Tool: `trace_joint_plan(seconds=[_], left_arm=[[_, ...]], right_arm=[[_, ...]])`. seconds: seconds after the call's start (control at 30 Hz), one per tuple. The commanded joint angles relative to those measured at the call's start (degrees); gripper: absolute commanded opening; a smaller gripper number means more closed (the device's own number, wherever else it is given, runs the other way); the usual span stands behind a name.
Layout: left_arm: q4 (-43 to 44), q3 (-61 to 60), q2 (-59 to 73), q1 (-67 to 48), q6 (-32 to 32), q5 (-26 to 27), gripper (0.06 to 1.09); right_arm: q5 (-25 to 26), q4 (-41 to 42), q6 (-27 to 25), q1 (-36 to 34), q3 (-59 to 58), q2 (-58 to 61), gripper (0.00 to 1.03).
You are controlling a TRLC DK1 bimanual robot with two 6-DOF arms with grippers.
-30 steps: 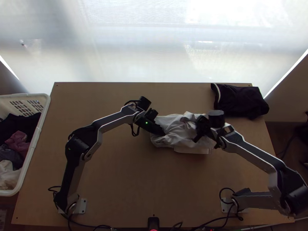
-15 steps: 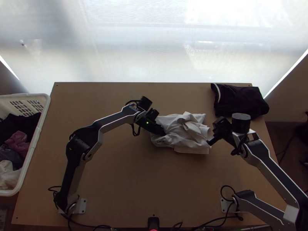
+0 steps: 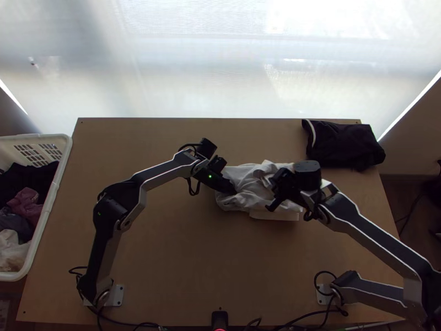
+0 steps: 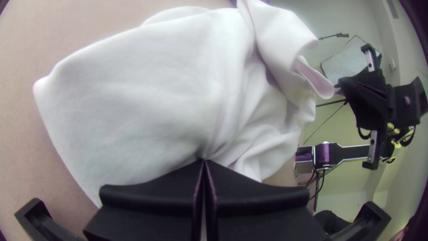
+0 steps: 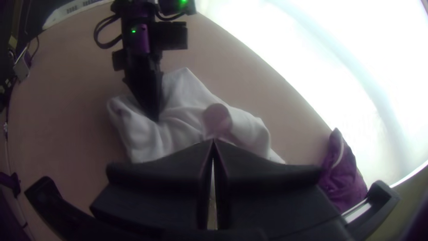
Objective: Fold the t-shirt
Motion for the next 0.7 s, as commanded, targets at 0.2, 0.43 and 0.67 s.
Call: trace_joint_plan(seconds=[0.2, 0.43, 0.67], left_arm=[[-0.2, -0.5, -1.0, 0.3, 0.0, 0.2, 0.1], [-0.2, -0.5, -1.0, 0.3, 0.1, 0.2, 0.1], [-0.4, -0.7, -1.4, 0.3, 0.1, 0.1, 0.1]], right_arm=[[0.0, 5.6, 2.4, 9.9, 2.5, 9.8, 0.03], [0.0, 11.0, 1.0, 6.7, 0.4, 17.3, 0.03], [0.0, 14.6, -0.8, 1.5, 0.4, 20.8, 0.03]])
